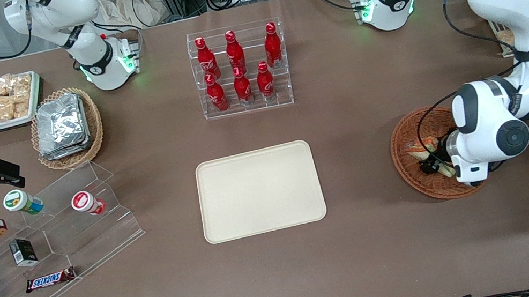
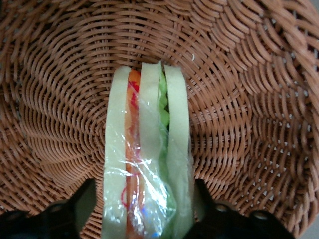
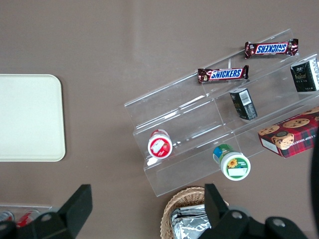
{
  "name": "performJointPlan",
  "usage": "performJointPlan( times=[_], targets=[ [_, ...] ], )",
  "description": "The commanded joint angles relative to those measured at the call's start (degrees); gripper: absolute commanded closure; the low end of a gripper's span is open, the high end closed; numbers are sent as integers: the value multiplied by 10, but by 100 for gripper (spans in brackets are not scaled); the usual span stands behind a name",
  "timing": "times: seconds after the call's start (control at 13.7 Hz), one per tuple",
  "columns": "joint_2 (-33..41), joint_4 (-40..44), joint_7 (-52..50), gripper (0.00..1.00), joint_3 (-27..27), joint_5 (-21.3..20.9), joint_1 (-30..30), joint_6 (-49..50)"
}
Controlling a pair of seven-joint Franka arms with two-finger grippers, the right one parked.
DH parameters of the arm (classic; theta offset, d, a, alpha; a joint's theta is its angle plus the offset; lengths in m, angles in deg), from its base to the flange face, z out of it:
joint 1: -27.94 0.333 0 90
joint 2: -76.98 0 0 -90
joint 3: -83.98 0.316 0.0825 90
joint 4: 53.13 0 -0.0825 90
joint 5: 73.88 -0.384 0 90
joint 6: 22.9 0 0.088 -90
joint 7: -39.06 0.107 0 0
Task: Place sandwich from basket to tray
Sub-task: 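Lower the open left gripper around the sandwich and close it, then lift the sandwich out of the basket with the left gripper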
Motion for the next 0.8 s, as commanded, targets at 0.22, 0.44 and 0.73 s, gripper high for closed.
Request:
performJointPlan(
  times=[0.22,0.44,0.73],
  targets=[
    [60,3,65,100,-4,-2,0,53],
    [99,39,166,100,-9,2,-4,125],
    [94,172,208,100,-82,3,-8,224]
  ],
)
